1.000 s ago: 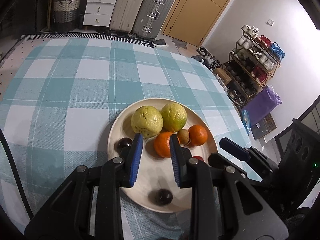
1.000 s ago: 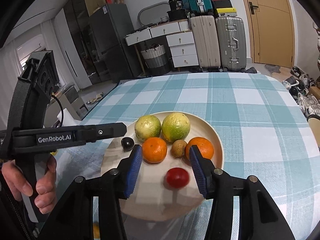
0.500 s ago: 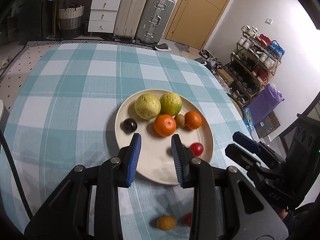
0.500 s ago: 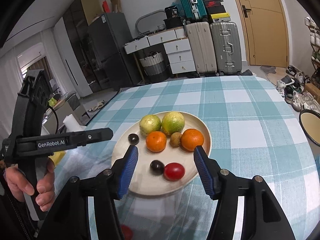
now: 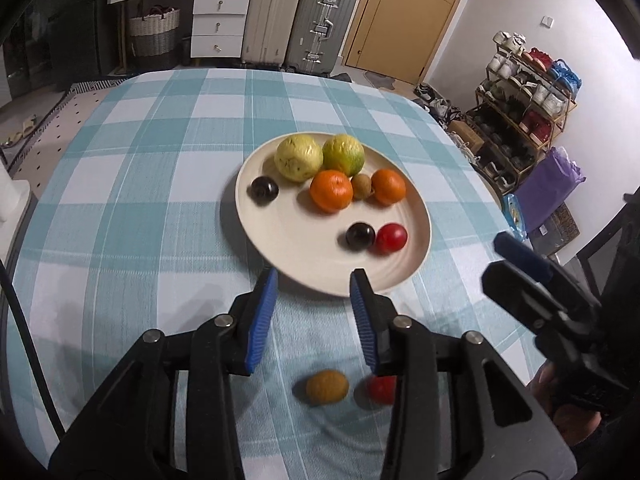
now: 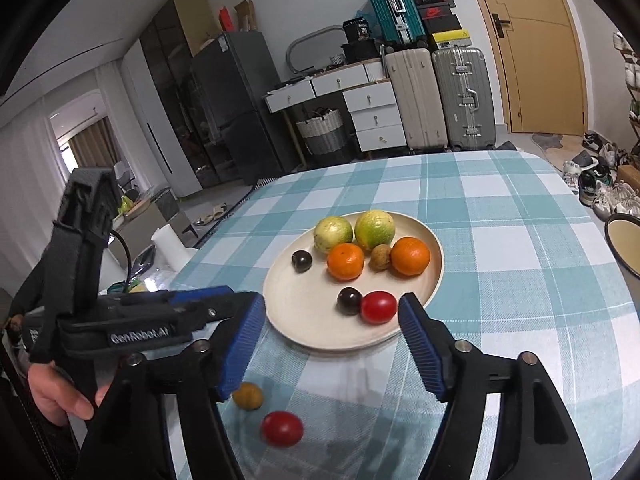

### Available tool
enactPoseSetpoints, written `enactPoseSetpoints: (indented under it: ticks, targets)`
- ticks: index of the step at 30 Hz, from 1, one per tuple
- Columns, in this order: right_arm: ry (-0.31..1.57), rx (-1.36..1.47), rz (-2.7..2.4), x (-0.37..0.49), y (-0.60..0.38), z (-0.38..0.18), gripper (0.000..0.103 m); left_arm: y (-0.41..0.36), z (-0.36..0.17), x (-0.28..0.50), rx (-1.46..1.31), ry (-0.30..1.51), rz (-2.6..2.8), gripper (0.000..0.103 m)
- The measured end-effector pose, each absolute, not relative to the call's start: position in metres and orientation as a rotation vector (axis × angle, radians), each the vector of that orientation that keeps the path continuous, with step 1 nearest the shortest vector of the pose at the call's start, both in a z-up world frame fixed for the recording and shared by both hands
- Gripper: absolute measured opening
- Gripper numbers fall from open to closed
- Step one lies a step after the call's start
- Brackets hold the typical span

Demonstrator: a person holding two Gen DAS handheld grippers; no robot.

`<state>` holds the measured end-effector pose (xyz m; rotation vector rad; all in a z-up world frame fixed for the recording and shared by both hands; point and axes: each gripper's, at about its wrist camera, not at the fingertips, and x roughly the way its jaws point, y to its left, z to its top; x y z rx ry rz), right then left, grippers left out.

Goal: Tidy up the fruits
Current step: 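Move both grippers back toward the last tomato and brown fruit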

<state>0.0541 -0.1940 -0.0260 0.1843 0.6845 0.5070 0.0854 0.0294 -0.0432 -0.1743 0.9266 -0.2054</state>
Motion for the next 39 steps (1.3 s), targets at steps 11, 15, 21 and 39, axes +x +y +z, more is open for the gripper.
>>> enactPoseSetpoints:
  ticks: [11, 15, 21, 39]
  targets:
    - [0.669, 0.178, 0.508, 0.023, -0.194, -0.024, 0.088, 0.034, -0.046, 0.050, -0.168, 0.885, -0.130, 0.083]
    - [0.682, 0.174, 0.511, 0.015, -0.193, -0.026, 0.092, 0.034, -0.050, 0.041, -0.143, 0.882, -0.094, 0.087]
    - [0.677, 0.153, 0.502, 0.002, -0.191, -0.028, 0.098, 0.037, -0.055, 0.028, -0.132, 0.871, -0.055, 0.100]
    - [0.824, 0.131, 0.547, 0.002, -0.174, -0.067, 0.098, 0.061, -0.080, 0.017, -0.164, 0.920, -0.025, 0.101]
